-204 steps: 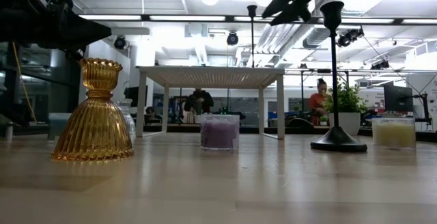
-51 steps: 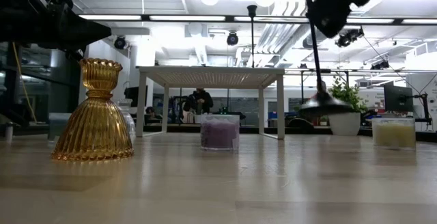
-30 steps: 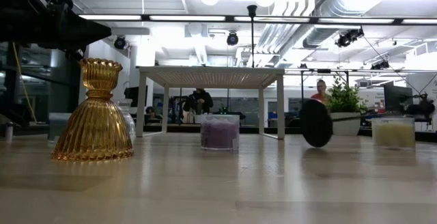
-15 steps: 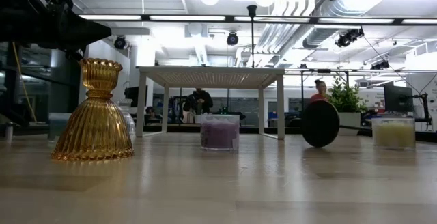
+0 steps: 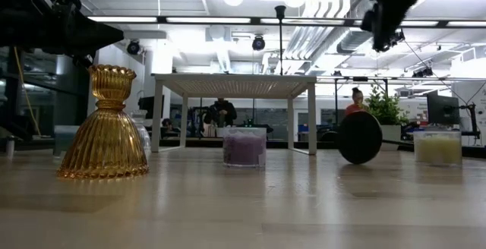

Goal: Pick & Place candle stick holders
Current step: Put the top black candle holder on the shelf

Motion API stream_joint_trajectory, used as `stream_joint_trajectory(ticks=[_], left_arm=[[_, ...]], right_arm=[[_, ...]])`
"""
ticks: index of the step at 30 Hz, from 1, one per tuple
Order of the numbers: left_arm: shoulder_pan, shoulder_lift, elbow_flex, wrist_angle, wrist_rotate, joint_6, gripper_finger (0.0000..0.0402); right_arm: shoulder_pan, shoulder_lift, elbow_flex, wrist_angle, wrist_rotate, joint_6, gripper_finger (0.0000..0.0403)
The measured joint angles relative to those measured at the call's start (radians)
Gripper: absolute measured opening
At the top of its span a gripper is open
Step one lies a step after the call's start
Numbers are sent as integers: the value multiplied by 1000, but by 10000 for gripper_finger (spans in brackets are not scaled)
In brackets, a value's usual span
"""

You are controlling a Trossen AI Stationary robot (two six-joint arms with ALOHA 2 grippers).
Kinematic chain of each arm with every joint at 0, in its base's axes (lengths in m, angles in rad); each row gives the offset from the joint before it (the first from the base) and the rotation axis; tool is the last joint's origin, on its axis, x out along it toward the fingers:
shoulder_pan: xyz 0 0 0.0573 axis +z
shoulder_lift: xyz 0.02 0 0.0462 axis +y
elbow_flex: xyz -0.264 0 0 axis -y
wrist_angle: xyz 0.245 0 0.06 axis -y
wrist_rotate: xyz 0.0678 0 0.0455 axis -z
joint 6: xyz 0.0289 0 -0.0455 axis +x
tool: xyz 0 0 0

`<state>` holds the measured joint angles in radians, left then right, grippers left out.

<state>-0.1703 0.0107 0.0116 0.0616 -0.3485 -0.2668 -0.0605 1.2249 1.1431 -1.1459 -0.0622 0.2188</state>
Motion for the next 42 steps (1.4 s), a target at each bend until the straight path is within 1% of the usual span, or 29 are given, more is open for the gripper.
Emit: stream_joint_trajectory(ticks=[4, 6, 9, 11, 14, 16, 18, 19, 21, 23, 25, 30, 35, 38, 42], left_arm=[[0, 0, 0, 0, 0, 0, 1], [0, 0, 0, 0, 0, 0, 1], [0, 0, 0, 0, 0, 0, 1], [0, 0, 0, 0, 0, 0, 1], [0, 0, 0, 0, 0, 0, 1], [0, 0, 0, 0, 0, 0, 1], [0, 0, 0, 0, 0, 0, 1], [0, 0, 0, 0, 0, 0, 1], [0, 0, 0, 0, 0, 0, 1], [0, 0, 0, 0, 0, 0, 1], [0, 0, 0, 0, 0, 0, 1], [0, 0, 0, 0, 0, 0, 1], [0, 0, 0, 0, 0, 0, 1], [0, 0, 0, 0, 0, 0, 1], [0, 0, 0, 0, 0, 0, 1]], right_arm=[[-59, 40, -3, -190, 8, -66, 173], [-80, 44, -21, -237, 11, -96, 194], [-99, 43, -69, -237, -3, -141, 216], [-108, 44, -106, -213, -21, -145, 225], [-111, 43, -158, -110, -38, -74, 230], [-111, 40, -170, -53, -37, 59, 231], [-112, 37, -170, -16, -20, 277, 231], [-118, 36, -169, -4, -24, 416, 231], [-126, 37, -170, 20, -64, 673, 231], [-122, 37, -170, 66, -106, 849, 231], [-104, 37, -170, 113, -102, 967, 231], [-41, 37, -170, 176, 79, 1247, 231], [33, 47, -170, 212, 184, 1513, 231], [75, 83, -170, 249, 216, 1650, 231], [107, 132, -170, 283, 221, 1799, 231]])
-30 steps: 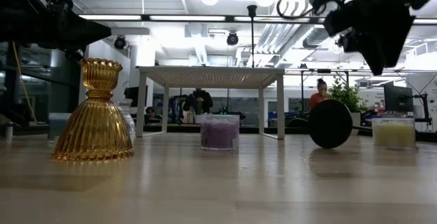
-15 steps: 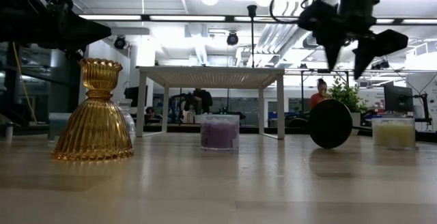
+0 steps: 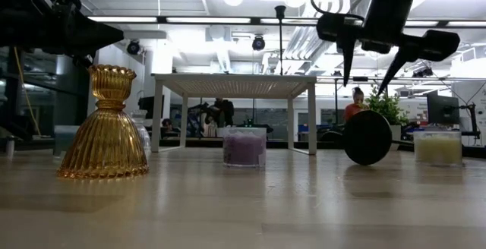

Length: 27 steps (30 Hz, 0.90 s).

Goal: Pick & Place candle stick holders
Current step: Put the top black candle holder on the shelf

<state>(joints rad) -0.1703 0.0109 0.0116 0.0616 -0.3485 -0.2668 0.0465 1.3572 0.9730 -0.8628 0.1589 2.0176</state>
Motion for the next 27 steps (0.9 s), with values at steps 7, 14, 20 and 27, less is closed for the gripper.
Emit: stream_joint_trajectory(ticks=[7, 14, 20, 27], left_arm=[[0, 0, 0, 0, 0, 0, 1], [0, 0, 0, 0, 0, 0, 1], [0, 0, 0, 0, 0, 0, 1], [0, 0, 0, 0, 0, 0, 1]], right_arm=[[59, 66, 0, 27, -5, 250, 231], [127, 89, 0, -28, -20, 432, 231], [126, 146, 0, -57, -27, 449, 231], [115, 215, 0, -44, -34, 452, 231]])
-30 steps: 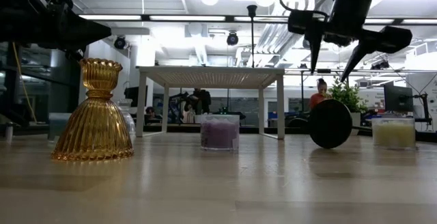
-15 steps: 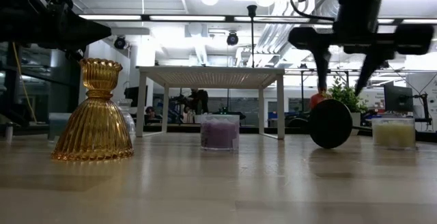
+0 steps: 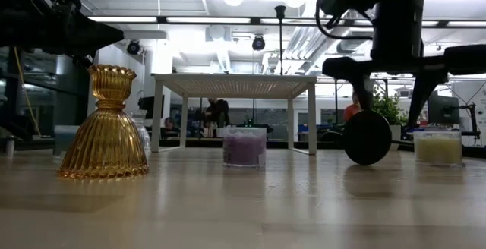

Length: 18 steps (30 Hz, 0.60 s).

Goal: Pick & Place candle stick holders
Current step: Put the top black candle holder on the shelf

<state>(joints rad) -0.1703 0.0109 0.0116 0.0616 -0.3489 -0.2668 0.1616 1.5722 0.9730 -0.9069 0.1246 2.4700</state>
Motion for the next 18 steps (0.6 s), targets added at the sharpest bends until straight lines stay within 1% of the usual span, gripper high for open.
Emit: stream_joint_trajectory(ticks=[5, 14, 18], left_arm=[[0, 0, 0, 0, 0, 0, 1], [0, 0, 0, 0, 0, 0, 1], [0, 0, 0, 0, 0, 0, 1]], right_arm=[[0, 43, 0, 17, 1, 1, 231], [-1, 88, 0, 27, 38, -12, 230], [-1, 106, -21, 73, 39, -13, 215]])
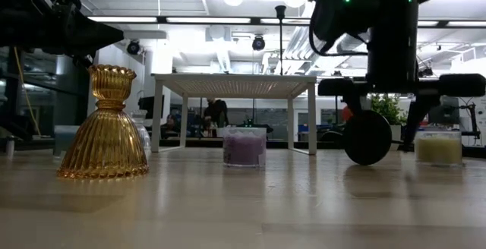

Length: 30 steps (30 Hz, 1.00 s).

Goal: Pick & Place candle stick holders
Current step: Put the top black candle holder on the shelf

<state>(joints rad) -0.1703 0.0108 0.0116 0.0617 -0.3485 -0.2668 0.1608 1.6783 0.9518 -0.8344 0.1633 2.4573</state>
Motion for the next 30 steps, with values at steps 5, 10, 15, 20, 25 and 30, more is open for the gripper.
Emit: stream_joint_trajectory(ticks=[5, 10, 15, 20, 25, 30], left_arm=[[0, 0, 0, 0, 0, 0, 1], [0, 0, 0, 0, 0, 0, 1], [0, 0, 0, 0, 0, 0, 1], [0, 0, 0, 0, 0, 0, 1], [0, 0, 0, 0, 0, 0, 1], [0, 0, 0, 0, 0, 0, 1]], right_arm=[[-12, 15, -35, 99, -2, -17, 180], [-14, 15, -39, 96, 28, -46, 140], [-13, 15, -39, 99, 41, -83, 95], [-13, 15, -39, 100, 70, -119, 46], [-13, 14, -39, 106, 85, -185, 37], [-13, 14, -39, 114, 102, -267, 37]])
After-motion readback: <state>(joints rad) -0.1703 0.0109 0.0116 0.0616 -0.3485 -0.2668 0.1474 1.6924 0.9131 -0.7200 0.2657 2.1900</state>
